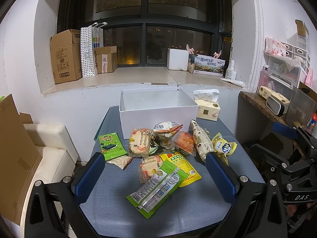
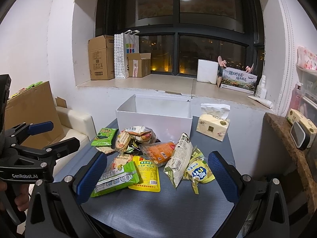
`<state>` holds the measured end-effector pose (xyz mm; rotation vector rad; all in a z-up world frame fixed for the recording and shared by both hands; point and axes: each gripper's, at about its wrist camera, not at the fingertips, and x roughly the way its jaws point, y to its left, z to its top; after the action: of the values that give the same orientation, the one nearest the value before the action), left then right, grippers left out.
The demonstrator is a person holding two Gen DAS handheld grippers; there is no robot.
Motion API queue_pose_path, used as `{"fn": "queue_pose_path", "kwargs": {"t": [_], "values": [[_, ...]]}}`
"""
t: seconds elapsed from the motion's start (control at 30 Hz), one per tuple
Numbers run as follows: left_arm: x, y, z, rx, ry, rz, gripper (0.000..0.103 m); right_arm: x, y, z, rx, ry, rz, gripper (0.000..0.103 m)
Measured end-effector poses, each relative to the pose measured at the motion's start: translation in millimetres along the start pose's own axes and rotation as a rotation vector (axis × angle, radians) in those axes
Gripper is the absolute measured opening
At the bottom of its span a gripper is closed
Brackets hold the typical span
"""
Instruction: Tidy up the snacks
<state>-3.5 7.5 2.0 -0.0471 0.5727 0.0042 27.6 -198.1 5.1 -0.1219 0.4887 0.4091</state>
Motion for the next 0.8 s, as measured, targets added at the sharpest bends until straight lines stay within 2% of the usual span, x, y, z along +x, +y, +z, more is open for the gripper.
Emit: {"fn": "queue_pose_path", "kwargs": {"t": [0.33, 0.57, 0.7, 0.8], "values": [[-2, 4, 0, -0.002, -0.001, 0.006, 0.103, 1, 0, -2, 0.002, 0.002, 0.007, 0.103], [0, 11, -1, -0.017, 0.003, 0.012, 0.103, 16, -6, -3, 0.027, 0.025, 0.031, 0.103], [4, 16, -2, -0.023, -0.002, 0.02, 0.103, 45, -7, -1, 0.03, 0.043, 0.107, 0.103], [10, 24, -2, -0.035, -0.014, 0.026, 0.103, 82, -3, 1, -0.004, 0.085, 0.112, 0.103]]}}
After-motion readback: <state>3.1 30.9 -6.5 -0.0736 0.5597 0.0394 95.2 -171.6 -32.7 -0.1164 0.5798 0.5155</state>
